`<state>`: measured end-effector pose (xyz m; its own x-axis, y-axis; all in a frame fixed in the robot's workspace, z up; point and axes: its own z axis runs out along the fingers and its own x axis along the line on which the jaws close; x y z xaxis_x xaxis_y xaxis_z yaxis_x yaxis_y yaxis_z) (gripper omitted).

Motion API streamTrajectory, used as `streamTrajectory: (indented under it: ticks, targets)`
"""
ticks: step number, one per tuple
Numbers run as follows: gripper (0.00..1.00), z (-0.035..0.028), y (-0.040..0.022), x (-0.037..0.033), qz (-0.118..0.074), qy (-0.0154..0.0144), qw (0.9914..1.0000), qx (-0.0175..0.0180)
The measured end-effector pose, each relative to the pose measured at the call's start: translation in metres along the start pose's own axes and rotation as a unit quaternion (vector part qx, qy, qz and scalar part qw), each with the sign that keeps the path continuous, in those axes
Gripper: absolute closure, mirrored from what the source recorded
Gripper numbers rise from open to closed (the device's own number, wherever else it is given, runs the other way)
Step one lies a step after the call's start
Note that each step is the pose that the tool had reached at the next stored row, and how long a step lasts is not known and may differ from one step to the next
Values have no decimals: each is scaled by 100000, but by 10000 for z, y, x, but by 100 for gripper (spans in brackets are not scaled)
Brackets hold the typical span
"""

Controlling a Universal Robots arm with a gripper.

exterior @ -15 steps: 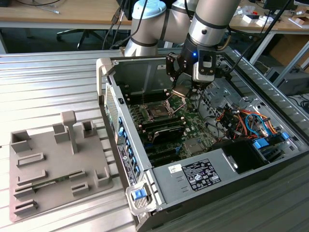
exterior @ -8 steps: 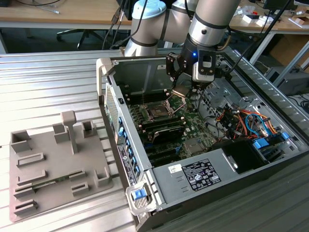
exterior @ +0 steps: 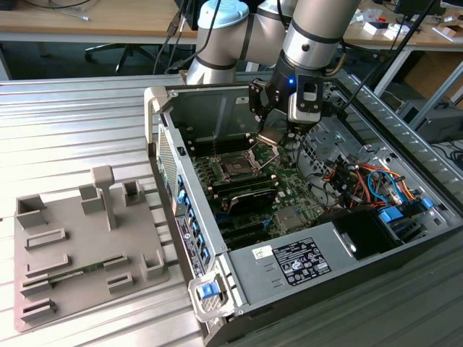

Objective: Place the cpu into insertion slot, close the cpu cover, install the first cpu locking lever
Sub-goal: 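Place the cpu into insertion slot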

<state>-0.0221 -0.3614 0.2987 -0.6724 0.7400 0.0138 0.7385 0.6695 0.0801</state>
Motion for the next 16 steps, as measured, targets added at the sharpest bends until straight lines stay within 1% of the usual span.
streamTrajectory:
  ticks: [16]
  targets:
    - [45,2,0,0,898,-72,99996,-14]
